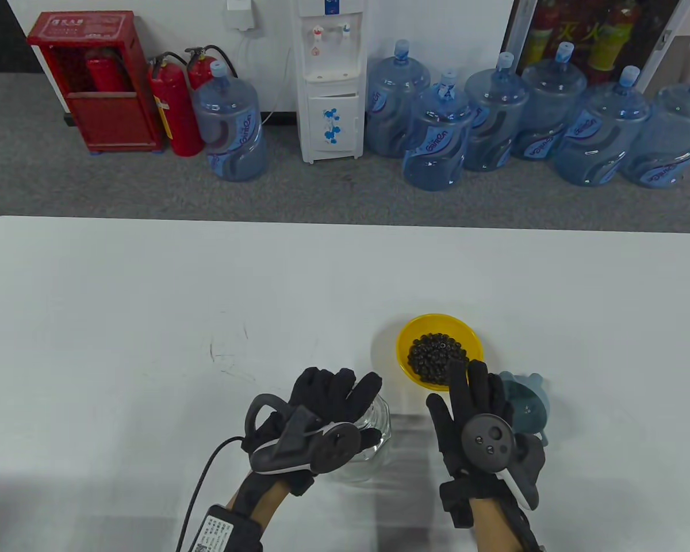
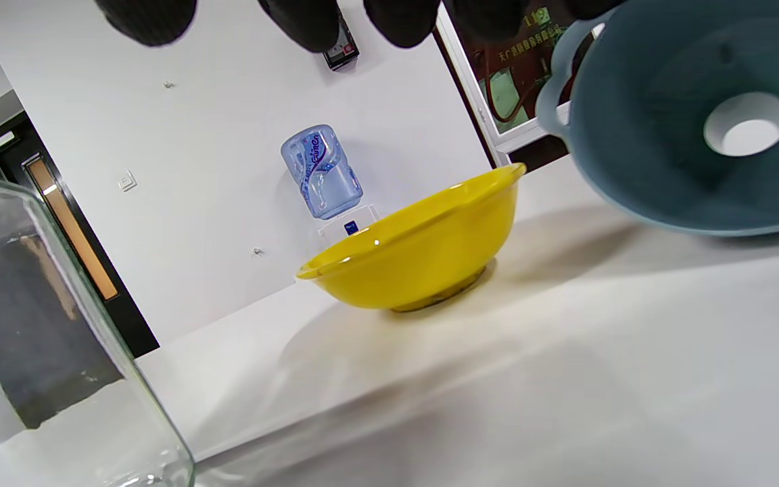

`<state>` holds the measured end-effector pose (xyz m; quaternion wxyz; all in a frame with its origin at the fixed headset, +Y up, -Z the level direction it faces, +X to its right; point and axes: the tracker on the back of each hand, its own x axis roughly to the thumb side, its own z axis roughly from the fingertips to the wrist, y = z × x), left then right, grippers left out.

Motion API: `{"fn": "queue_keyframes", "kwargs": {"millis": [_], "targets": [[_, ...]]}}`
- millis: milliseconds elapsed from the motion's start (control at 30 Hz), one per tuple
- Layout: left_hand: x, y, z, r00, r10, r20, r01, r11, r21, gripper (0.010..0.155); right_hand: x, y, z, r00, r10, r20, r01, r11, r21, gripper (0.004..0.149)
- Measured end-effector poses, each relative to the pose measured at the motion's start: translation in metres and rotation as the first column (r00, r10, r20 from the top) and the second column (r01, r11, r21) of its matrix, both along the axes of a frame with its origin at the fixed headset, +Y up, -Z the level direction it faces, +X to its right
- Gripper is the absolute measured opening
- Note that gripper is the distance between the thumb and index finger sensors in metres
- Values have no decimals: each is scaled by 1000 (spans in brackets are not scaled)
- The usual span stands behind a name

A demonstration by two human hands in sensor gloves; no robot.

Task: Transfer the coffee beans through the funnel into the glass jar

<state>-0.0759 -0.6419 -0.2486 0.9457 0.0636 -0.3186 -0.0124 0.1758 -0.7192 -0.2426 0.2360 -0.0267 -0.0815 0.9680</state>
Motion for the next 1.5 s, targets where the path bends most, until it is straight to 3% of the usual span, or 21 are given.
{"fn": "queue_keyframes", "kwargs": {"millis": [133, 367, 467, 567, 667, 800, 1033, 1267, 1500], "targets": [[-1, 9, 0, 999, 31, 9, -31, 1000, 3, 77, 1, 0, 0, 1000, -2, 1, 2, 1000, 1, 70], [-30, 50, 7, 984, 176, -18, -175, 981, 80, 78, 4, 0, 2, 1000, -14, 14, 14, 1000, 10, 70], [-58, 60, 4, 987, 121, -108, -104, 983, 152, 77, 5, 0, 2, 1000, -20, 18, 20, 1000, 9, 70], [-96, 56, -6, 972, 51, -231, -13, 986, 167, 76, 6, 0, 1, 999, -26, 19, 26, 1000, 8, 70], [-138, 44, -17, 941, 43, -336, 3, 991, 135, 76, 5, 0, 1, 999, -28, 17, 28, 1000, 6, 70], [-196, 15, -26, 873, 16, -488, -8, 1000, 18, 73, 5, 0, 1, 999, -31, 12, 31, 1000, 0, 70], [-260, -34, -45, 744, -118, -658, -32, 977, -212, 70, 3, 0, 0, 1000, -29, 6, 29, 999, -13, 70], [-280, -76, -59, 658, -256, -708, -18, 935, -355, 70, 4, 0, 0, 1000, -24, 10, 24, 1000, -17, 70], [-283, -90, -63, 625, -324, -710, -5, 908, -419, 70, 4, 0, 0, 1000, -23, 9, 23, 999, -23, 70]]}}
